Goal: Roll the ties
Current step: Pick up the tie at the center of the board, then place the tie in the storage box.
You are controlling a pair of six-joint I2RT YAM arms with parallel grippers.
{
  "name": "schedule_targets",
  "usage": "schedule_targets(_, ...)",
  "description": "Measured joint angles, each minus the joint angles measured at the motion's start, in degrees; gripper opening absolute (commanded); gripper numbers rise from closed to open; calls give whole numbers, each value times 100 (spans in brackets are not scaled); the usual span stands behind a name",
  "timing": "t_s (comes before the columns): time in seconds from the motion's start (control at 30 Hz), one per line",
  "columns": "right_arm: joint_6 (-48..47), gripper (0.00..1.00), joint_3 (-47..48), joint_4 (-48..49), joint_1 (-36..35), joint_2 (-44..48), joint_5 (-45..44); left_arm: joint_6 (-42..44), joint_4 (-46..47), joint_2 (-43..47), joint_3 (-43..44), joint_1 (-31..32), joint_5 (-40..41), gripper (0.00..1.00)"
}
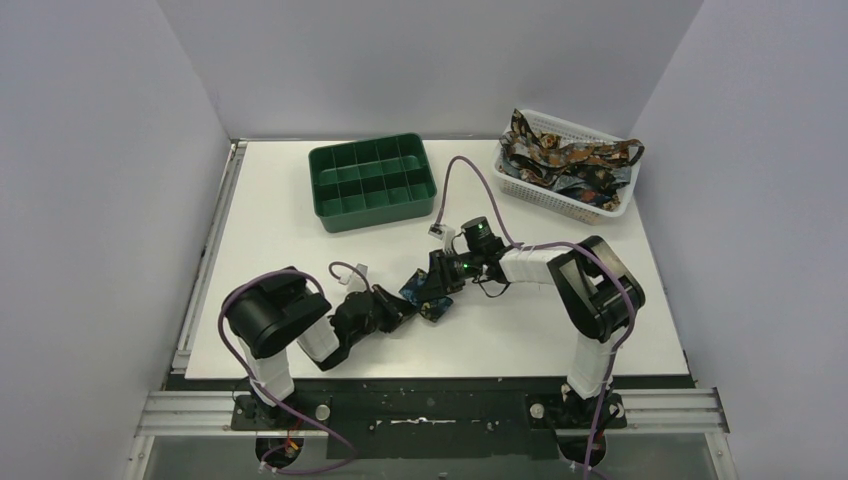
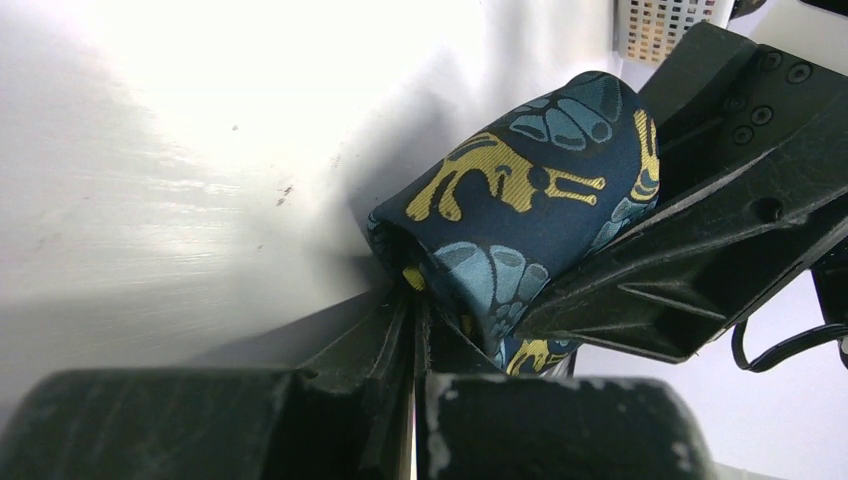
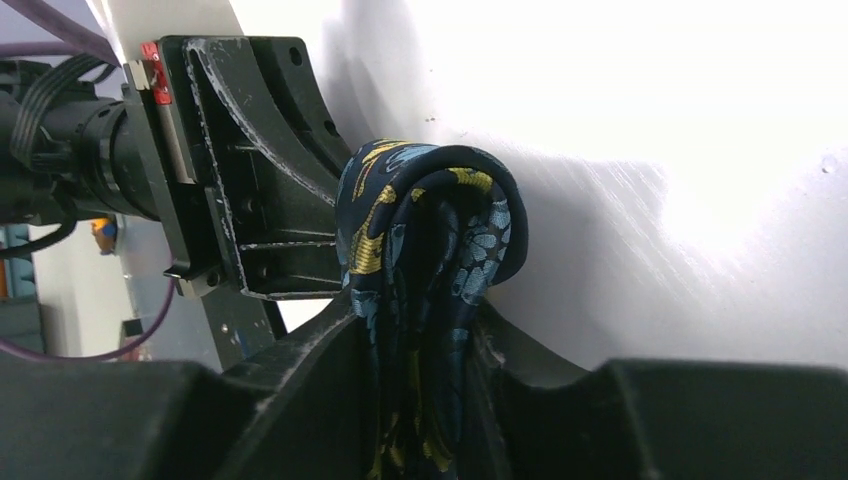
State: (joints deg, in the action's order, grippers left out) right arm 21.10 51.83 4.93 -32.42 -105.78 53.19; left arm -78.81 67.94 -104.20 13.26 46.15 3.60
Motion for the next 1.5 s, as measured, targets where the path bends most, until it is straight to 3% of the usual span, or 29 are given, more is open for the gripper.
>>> schedule_targets(0.13,129,17,0,81,-20,2,-7,46,-70,118,-79,-39,20,3)
schedule_targets(0.53,455,18,-7,306,-63,63,-63,315,-1335,1080,-79,-101,225,32)
schedule_targets(1.0,511,18,337,-85,138,219,-647,590,-2813,2621,-304,-142,824,40)
schedule_targets(1.13,514,23,540,-131,170,216,-717,772,-3108,2771,-197,-374,809,37)
schedule_targets(1.23,446,26,640,-192,94,192,-791,863,-3016,2492,-136,-601,684,25)
schedule_targets(1.37,321,28,645,-267,-50,15,-820,881,-2365,1799,-87,-739,372,13)
schedule_targets(1.5,328,38,621,-280,-116,-195,-807,846,-1725,1217,9,-754,92,8)
